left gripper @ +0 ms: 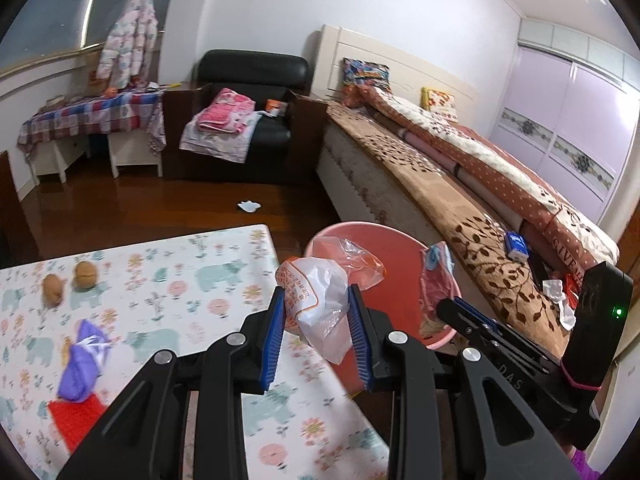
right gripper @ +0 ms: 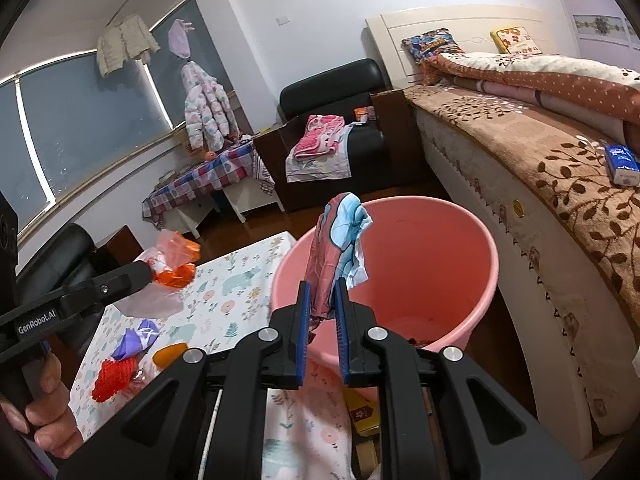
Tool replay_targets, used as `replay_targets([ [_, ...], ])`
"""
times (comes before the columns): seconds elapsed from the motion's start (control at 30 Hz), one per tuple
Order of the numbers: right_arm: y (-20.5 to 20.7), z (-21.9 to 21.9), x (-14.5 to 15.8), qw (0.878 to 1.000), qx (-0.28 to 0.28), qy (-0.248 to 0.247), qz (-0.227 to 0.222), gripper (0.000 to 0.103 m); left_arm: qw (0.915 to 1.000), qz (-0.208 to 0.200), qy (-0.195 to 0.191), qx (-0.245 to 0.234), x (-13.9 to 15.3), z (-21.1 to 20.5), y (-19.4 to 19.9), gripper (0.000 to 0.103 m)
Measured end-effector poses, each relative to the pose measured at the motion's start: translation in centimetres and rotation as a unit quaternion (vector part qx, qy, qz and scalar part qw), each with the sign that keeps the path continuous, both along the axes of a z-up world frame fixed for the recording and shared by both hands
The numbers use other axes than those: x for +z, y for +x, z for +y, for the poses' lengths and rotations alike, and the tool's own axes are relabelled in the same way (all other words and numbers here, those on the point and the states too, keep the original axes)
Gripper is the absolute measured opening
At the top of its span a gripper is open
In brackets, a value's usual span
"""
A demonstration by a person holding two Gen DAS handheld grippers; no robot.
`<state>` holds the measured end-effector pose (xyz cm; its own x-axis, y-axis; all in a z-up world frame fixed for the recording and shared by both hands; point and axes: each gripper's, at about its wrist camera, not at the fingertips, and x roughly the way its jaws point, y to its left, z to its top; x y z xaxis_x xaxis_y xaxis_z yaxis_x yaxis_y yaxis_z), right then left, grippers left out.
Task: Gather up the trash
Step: 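Carry the white bag and pink-blue cloth over the pink bucket with both tools, then open the left tool to drop the white bag while the right tool releases the cloth, then move both open tools back over the remaining items on the table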
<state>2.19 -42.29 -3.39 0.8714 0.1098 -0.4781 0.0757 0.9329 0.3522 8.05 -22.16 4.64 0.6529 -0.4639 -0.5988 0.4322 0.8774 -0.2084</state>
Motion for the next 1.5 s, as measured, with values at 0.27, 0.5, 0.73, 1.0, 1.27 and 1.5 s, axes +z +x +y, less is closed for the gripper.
replay_targets([
  [0.27, 0.8, -1.8, -1.1, 1.000, -0.017, 0.009, 0.013, 0.013, 0.9993, 0.019, 0.020, -0.027, -2.1, -4.4, 1.9, 0.030],
  [0.5, 1.2, -2.5, -1.9, 0.999, -0.025, 0.010, 0.023, 0.013, 0.9978, 0.039, 0.034, -0.041, -4.3, -7.1, 3.3, 0.030],
  [0.73, 1.9, -2.9, -2.4, 0.999, -0.030, 0.010, 0.034, 0.013, 0.9969, 0.053, 0.039, -0.043, -5.7, -8.0, 4.1, 0.033],
  [1.0, 2.0, -2.9, -2.5, 0.999, -0.035, 0.009, 0.034, 0.013, 0.9968, 0.061, 0.026, -0.045, -5.8, -7.5, 4.1, 0.048],
  [1.27, 2.1, -3.3, -2.6, 0.998, -0.047, 0.021, 0.044, 0.016, 0.9974, 0.057, 0.015, -0.042, -4.8, -6.4, 3.3, 0.048],
  [1.5, 1.6, -3.4, -2.3, 0.998, -0.053, 0.023, 0.038, 0.036, 0.9975, 0.052, 0.013, -0.046, -4.0, -5.9, 1.9, 0.050],
])
